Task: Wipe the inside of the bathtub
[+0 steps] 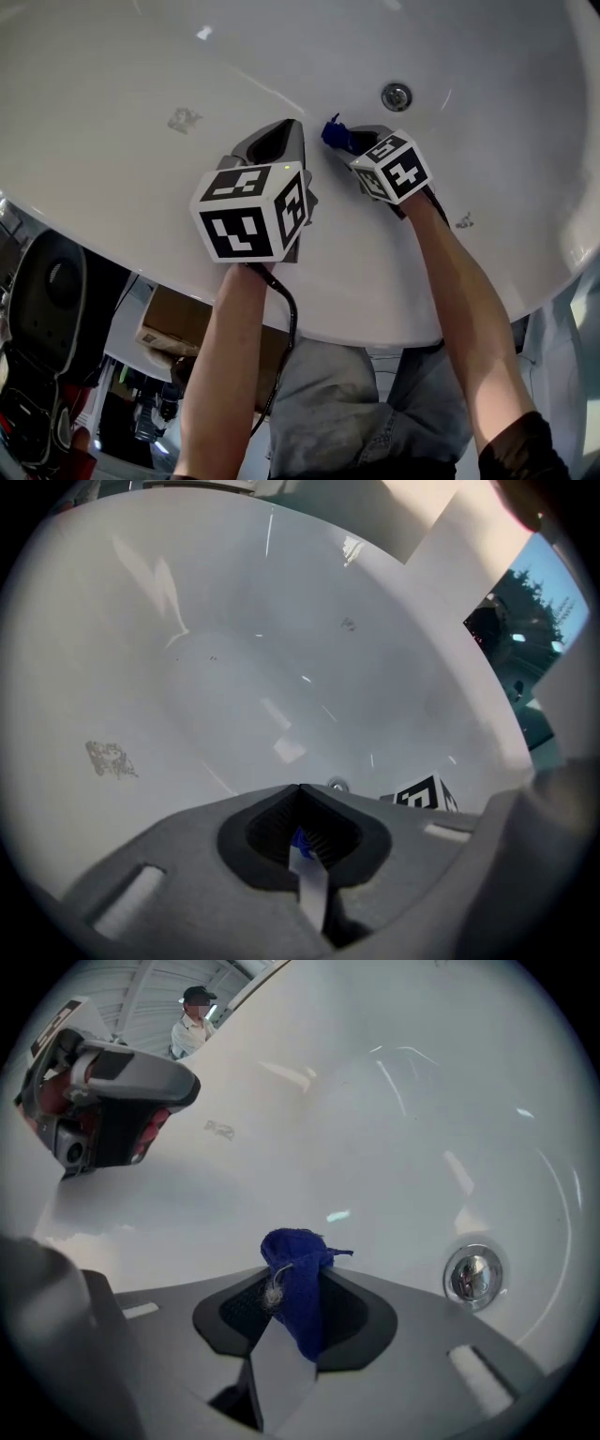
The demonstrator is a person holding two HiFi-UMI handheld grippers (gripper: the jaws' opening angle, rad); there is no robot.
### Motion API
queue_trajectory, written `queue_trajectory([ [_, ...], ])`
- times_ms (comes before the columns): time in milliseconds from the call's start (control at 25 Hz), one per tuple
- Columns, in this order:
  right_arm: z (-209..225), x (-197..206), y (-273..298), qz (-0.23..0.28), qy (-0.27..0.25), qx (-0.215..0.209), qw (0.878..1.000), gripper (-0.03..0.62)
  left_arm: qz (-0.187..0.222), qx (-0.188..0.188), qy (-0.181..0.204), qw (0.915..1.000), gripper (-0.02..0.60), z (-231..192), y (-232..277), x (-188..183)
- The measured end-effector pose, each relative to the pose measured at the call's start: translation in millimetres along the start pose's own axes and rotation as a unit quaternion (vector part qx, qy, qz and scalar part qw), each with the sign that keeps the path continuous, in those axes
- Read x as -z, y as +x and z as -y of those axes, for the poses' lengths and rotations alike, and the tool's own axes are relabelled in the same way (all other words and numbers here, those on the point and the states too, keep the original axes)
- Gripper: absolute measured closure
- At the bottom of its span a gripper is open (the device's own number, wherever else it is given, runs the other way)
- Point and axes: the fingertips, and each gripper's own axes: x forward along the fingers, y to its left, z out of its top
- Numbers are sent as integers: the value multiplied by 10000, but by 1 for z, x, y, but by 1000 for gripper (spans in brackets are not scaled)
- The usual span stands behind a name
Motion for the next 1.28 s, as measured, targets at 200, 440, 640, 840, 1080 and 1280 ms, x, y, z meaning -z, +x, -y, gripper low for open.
queue_trajectory([
  [200,2,31,11,-435,58,37,9990,467,-83,-23,-79,9999,578,-2,4,7],
  [440,0,39,19,-624,339,-64,9975,467,-124,-20,-126,9998,578,-3,9,5],
  [640,-15,37,24,-848,409,-330,9950,467,-178,-19,-156,9997,578,-14,7,3],
  [840,-28,41,20,-982,329,-532,9932,467,-203,-22,-198,9996,578,-18,5,6],
  [1080,-49,38,9,-1029,200,-769,9915,467,-167,-39,-284,9995,578,-12,-3,8],
  [1280,-65,37,-2,-1010,217,-970,9899,467,-157,-70,-294,9994,578,-5,-10,10],
])
